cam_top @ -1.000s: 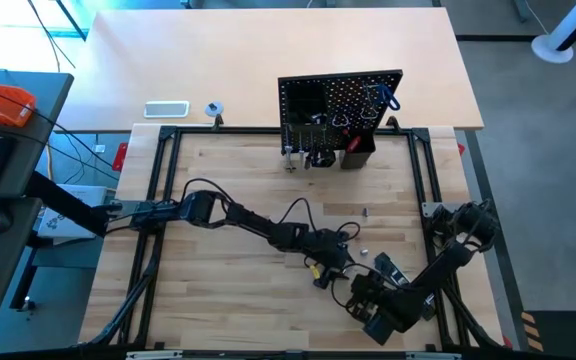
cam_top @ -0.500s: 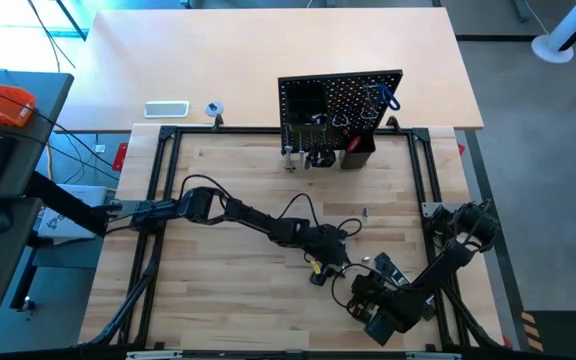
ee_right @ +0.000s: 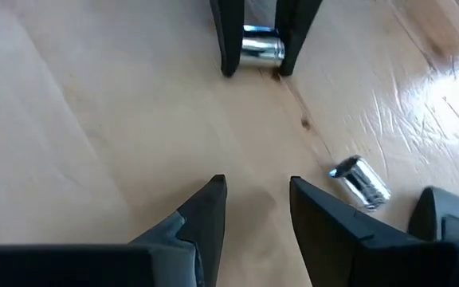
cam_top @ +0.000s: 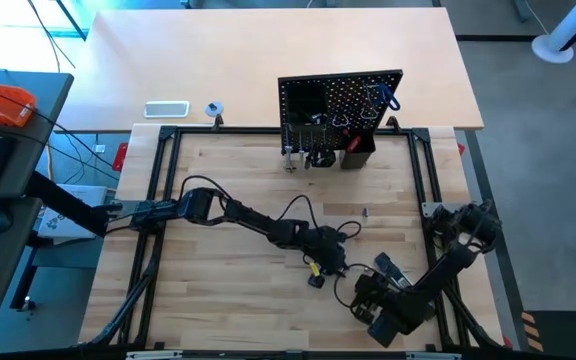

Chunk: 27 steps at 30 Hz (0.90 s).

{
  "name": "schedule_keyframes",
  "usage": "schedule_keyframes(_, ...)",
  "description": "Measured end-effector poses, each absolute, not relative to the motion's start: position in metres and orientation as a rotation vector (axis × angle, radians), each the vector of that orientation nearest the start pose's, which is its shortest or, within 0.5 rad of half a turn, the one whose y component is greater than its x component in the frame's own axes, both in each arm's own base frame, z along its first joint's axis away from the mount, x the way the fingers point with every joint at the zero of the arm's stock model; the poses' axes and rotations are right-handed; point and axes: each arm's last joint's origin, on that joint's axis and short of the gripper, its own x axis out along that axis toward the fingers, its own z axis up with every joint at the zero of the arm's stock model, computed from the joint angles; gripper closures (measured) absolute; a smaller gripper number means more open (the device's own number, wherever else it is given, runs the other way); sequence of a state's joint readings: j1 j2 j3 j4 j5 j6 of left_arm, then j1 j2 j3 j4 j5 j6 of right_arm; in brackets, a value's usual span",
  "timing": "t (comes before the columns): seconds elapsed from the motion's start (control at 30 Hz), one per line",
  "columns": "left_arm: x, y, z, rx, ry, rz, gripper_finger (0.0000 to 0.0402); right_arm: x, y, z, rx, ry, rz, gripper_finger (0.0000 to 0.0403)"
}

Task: Hang tools onto peg board
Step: Put the silver socket into the top black bin on the peg board

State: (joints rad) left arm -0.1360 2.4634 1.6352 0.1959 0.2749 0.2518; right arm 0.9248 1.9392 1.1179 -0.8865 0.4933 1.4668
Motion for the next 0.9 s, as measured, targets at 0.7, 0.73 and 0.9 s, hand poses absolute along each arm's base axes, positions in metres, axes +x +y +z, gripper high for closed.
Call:
schedule_keyframes(0.7, 0.504, -0.075, 0.094, 0.232, 0.596, -0.453, 0.0328, 0.180, 0.246, 0.120, 0.154, 1.129, -0.664, 0.0265)
schedule_keyframes(0.73, 0.503, -0.074, 0.098, 0.243, 0.600, -0.448, 0.0328, 0.180, 0.246, 0.120, 0.154, 1.127, -0.664, 0.0265)
schedule_keyframes(0.9, 0.499, -0.072, 0.123, 0.309, 0.601, -0.420, 0.0328, 0.181, 0.247, 0.120, 0.158, 1.115, -0.654, 0.0265)
